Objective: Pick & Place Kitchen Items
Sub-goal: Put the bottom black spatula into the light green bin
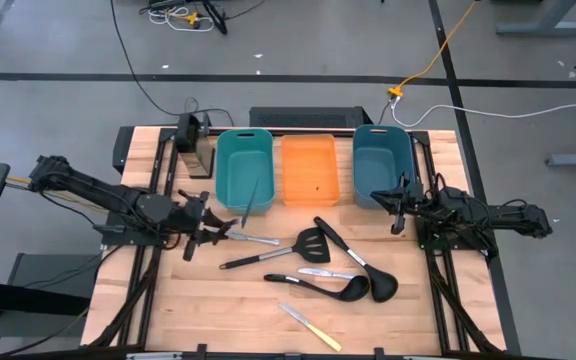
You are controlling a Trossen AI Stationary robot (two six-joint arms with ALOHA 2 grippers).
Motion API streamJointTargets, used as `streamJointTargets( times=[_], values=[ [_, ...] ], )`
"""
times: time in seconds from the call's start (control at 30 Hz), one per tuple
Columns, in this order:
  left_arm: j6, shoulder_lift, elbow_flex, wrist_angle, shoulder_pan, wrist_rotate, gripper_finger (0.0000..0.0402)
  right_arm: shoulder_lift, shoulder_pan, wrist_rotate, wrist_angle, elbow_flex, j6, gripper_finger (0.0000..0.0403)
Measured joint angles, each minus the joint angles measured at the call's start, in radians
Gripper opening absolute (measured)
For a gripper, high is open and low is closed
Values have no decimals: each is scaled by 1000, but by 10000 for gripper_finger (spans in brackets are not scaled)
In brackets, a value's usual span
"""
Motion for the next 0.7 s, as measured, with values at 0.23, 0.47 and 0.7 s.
streamJointTargets(
  times=[0.23, 0.47, 0.7],
  values=[
    [55, -7, 83, -75, 29, -133, 116, 0, 0, 0, 1, 0, 0, 32],
    [254, 111, 377, -325, 120, -384, 116, 0, 0, 0, 1, 0, 5, 32],
    [395, 289, 616, -643, 311, -591, 116, 0, 0, 0, 0, 0, 7, 32]
  ],
)
